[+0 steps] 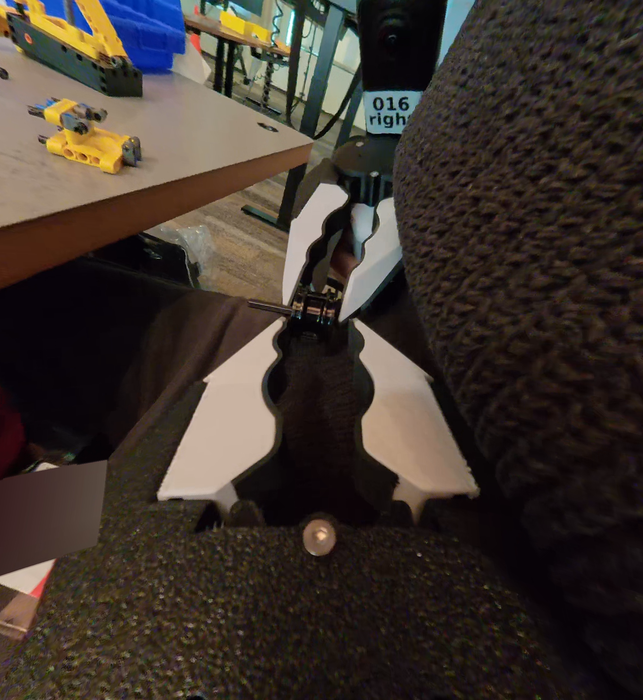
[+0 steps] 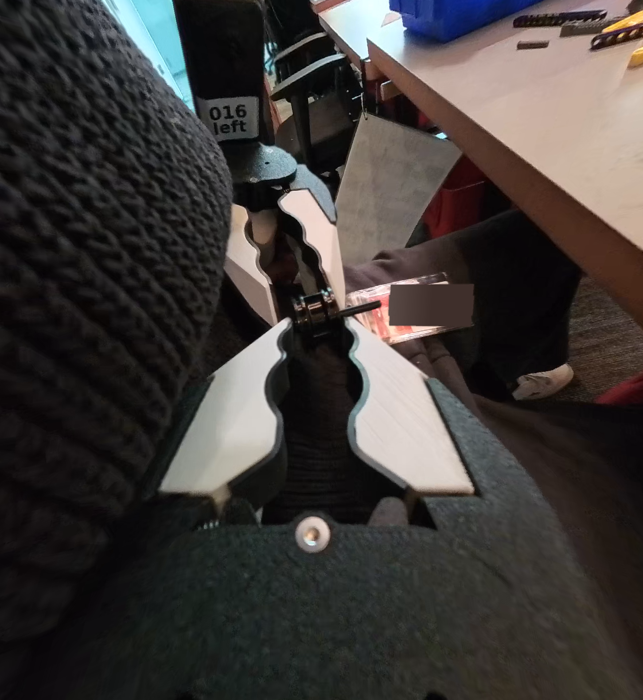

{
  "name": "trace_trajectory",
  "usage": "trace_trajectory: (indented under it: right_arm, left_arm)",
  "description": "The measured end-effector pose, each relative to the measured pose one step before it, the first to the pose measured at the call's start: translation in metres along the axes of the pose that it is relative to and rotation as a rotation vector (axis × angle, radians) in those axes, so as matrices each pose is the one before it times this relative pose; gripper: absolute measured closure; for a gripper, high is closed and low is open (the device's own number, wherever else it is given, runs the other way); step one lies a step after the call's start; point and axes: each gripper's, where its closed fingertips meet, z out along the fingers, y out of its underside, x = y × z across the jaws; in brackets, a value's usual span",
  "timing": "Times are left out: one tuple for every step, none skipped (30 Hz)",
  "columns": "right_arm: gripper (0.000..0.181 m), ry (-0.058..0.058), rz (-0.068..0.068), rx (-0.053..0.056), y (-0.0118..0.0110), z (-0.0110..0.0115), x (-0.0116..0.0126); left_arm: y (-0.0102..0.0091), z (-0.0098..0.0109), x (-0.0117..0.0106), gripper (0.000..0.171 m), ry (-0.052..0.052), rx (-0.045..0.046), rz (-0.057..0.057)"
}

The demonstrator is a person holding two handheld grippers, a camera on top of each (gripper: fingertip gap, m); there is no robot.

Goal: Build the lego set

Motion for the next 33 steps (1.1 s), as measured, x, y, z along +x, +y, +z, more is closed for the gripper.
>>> trace_trajectory:
  right_arm:
    - [0.156,-0.0007,0.0124,0.0025,0.00033,0.00043,0.00173]
    - [0.155,-0.0085,0.0263,0.0037,0.00107,0.00039,0.00184]
    - [0.155,-0.0183,0.0310,0.0072,0.00091,0.00023,0.00100]
    - [0.155,-0.0209,0.0291,0.0095,0.00023,-0.00020,0.00053]
    - [0.153,-0.0105,0.0193,0.0117,-0.00055,-0.00115,0.00145]
    - [0.150,-0.0017,0.0007,0.0139,-0.00108,-0.00197,0.00155]
    - [0.143,0.0050,-0.0058,0.0097,-0.00094,-0.00198,0.00188]
    - [0.140,0.0004,-0.0017,0.0047,-0.00020,-0.00106,0.00104]
    - [0.141,-0.0218,0.0027,0.0041,0.00049,0.00035,-0.00266]
    - [0.141,-0.0233,0.0093,0.0011,0.00145,0.00150,-0.00313]
    - [0.141,-0.0174,0.0107,0.0016,0.00155,0.00173,-0.00211]
    - [0.137,-0.0129,0.0109,0.0089,0.00008,0.00079,-0.00101]
    - [0.127,-0.0017,0.0142,0.0165,-0.00154,-0.00042,0.00150]
    - [0.115,0.0018,0.0197,0.0214,-0.00281,-0.00078,0.00285]
    - [0.107,-0.0080,0.0223,0.0239,-0.00313,-0.00078,0.00165]
    - [0.106,-0.0193,0.0198,0.0225,-0.00272,-0.00040,0.00002]
    - [0.106,-0.0295,0.0200,0.0144,-0.00139,0.00008,-0.00187]
    - [0.106,-0.0356,0.0198,0.0068,-0.00013,0.00092,-0.00324]
    - [0.106,-0.0322,0.0164,-0.0038,0.00180,0.00171,-0.00304]
    - [0.106,-0.0277,0.0095,-0.0153,0.00371,0.00248,-0.00280]
    - [0.106,-0.0225,0.0052,-0.0182,0.00426,0.00263,-0.00231]
    - [0.106,-0.0200,0.0057,-0.0141,0.00322,0.00253,-0.00200]
    - [0.106,-0.0189,0.0075,-0.0059,0.00168,0.00205,-0.00186]
    - [0.106,-0.0161,0.0084,0.0042,-0.00028,0.00121,-0.00136]
    - [0.107,-0.0122,0.0071,0.0125,-0.00171,0.00048,-0.00062]
    - [0.108,-0.0100,0.0053,0.0122,-0.00182,0.00011,-0.00048]
    - [0.114,-0.0119,0.0003,0.0083,-0.00140,0.00014,-0.00107]
    - [0.118,-0.0090,-0.0053,0.0043,-0.00080,0.00042,-0.00129]
    - [0.119,0.0034,-0.0075,-0.0005,-0.00011,0.00069,0.00013]
    - [0.119,0.0072,-0.0078,-0.0016,0.00011,0.00064,0.00058]
    - [0.121,0.0080,-0.0073,0.0009,-0.00040,0.00008,0.00052]
    - [0.123,0.0068,-0.0086,0.0018,-0.00028,0.00006,0.00026]
    - [0.124,0.0020,-0.0068,0.0010,0.00012,0.00030,-0.00043]
  left_arm:
    - [0.00008,-0.00003,-0.00117,0.142,0.0110,-0.00386,-0.0119]
    - [0.00046,0.00022,-0.00134,0.142,0.0037,-0.00515,-0.0037]
    - [-0.00014,-0.00012,-0.00054,0.142,0.0072,0.00281,-0.0078]
    - [-0.00046,-0.00064,-0.00015,0.143,0.0149,0.00624,-0.0163]
    - [-0.00056,-0.00103,-0.00090,0.147,0.0093,0.00685,-0.0144]
    - [-0.00093,-0.00126,-0.00093,0.152,0.0082,0.00796,-0.0123]
    - [-0.00060,-0.00082,-0.00117,0.152,0.0058,0.00770,-0.0205]
    - [-0.00053,-0.00040,-0.00003,0.152,0.0102,0.00828,-0.0187]
    - [0.00012,0.00048,0.00052,0.152,0.0088,0.00061,-0.0078]
    - [0.00034,0.00055,0.00062,0.152,0.0074,-0.00425,-0.0009]
    - [-0.00003,0.00041,0.00059,0.152,0.0119,-0.00134,-0.0074]
    - [-0.00064,-0.00037,0.00013,0.152,0.0153,0.00535,-0.0206]
    - [-0.00088,-0.00065,0.00026,0.152,0.0179,0.00752,-0.0233]
    - [-0.00082,-0.00070,0.00078,0.152,0.0169,0.00752,-0.0148]
    - [0.00015,-0.00001,0.00165,0.152,0.0163,-0.00026,-0.0049]
    - [0.00063,0.00058,0.00190,0.152,0.0140,-0.00541,0.0027]
    - [0.00030,0.00051,0.00251,0.152,0.0138,-0.00263,0.0080]
    - [0.00036,0.00036,0.00300,0.152,0.0185,-0.00302,0.0077]
    - [-0.00002,0.00003,0.00334,0.152,0.0222,0.00101,0.0050]
    - [-0.00068,-0.00040,0.00266,0.152,0.0218,0.00575,-0.0010]
    - [-0.00133,-0.00090,0.00214,0.152,0.0203,0.01189,-0.0059]
    - [-0.00163,-0.00118,0.00194,0.152,0.0202,0.01745,-0.0076]
    - [-0.00078,-0.00074,0.00140,0.152,0.0182,0.01138,-0.0106]
    - [-0.00001,-0.00022,0.00001,0.152,0.0083,0.00505,-0.0130]
    - [0.00070,0.00039,0.00026,0.152,0.0089,-0.00037,-0.0116]
    - [0.00019,0.00054,0.00031,0.152,0.0075,0.00037,-0.0082]
    - [-0.00035,0.00006,-0.00017,0.152,0.0044,0.00275,-0.0084]
    - [-0.00053,-0.00008,-0.00026,0.152,0.0052,0.00428,-0.0093]
    - [-0.00077,-0.00035,-0.00021,0.152,0.0048,0.00650,-0.0086]
    - [-0.00051,-0.00029,0.00000,0.152,0.0032,0.00627,-0.0048]
    - [-0.00026,-0.00002,0.00035,0.152,0.0044,0.00386,-0.0049]
    - [0.00010,0.00021,0.00060,0.152,0.0053,0.00072,-0.0040]
    - [0.00052,0.00042,0.00119,0.152,0.0098,-0.00456,-0.0012]
